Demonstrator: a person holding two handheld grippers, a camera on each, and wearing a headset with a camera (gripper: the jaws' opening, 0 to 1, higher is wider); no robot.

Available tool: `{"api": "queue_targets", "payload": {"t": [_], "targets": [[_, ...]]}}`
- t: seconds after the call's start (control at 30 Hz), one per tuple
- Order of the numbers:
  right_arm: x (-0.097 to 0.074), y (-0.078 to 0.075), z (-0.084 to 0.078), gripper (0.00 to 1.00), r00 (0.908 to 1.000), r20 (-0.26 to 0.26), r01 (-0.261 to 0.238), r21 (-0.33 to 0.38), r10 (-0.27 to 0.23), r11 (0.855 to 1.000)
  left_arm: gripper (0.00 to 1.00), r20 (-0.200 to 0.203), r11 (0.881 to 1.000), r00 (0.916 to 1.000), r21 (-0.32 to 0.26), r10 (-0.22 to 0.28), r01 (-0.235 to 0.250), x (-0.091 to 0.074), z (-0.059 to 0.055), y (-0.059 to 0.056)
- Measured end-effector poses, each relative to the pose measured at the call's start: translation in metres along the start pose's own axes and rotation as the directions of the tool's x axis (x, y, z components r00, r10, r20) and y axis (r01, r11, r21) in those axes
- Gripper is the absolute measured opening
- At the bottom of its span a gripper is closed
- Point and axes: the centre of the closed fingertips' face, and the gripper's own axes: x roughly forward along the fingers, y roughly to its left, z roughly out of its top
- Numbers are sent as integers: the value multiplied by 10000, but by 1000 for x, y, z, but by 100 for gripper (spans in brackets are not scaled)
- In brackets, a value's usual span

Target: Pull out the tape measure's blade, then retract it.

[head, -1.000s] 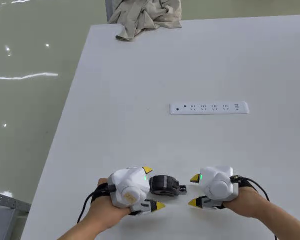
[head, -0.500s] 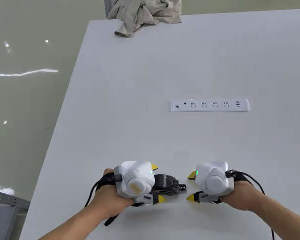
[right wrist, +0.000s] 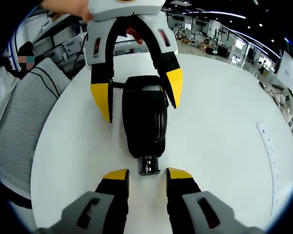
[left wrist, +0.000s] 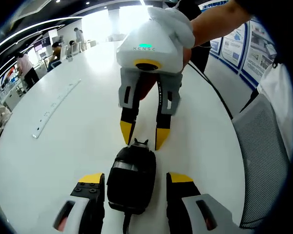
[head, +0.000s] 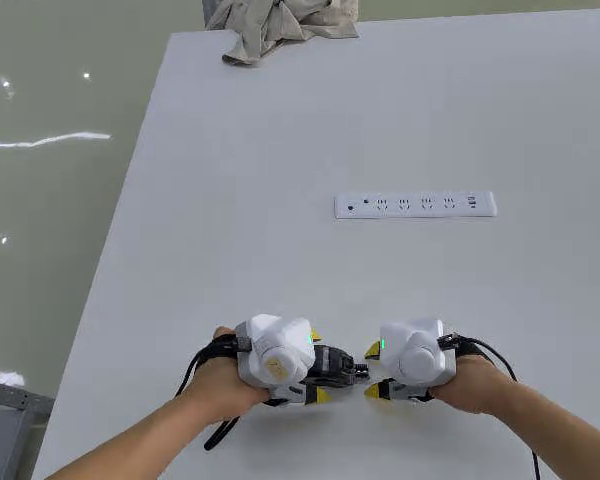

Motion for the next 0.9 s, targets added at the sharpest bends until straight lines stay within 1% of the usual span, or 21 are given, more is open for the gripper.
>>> {"api": "queue_targets", "payload": {"t": [0.07, 0.27, 0.43, 0.67, 0.83, 0.9], "targets": [[1, 0, 1, 30, 10000, 5, -8, -88, 8, 10000, 48, -76, 9999, 9999, 105, -65, 65, 2, -1, 0], [1, 0, 2, 27, 10000, 39, -68, -163, 69, 9998, 45, -191, 9989, 9994, 362, -295, 302, 8, 2, -1], [2, 2, 2, 24, 9998, 75, -175, -208, 177, 9996, 44, -256, 9984, 9990, 417, -375, 385, 11, 1, 0], [2, 1, 4, 22, 9997, 87, -210, -196, 212, 9996, 43, -419, 9966, 9980, 648, -477, 504, 14, -2, 0], [3, -1, 5, 19, 9997, 70, -239, -160, 240, 9996, 38, -523, 9953, 9974, 808, -488, 530, 14, -2, 3], [3, -1, 4, 18, 9997, 50, -248, -168, 249, 9996, 38, -562, 9949, 9971, 838, -519, 565, 15, -2, 3]]}}
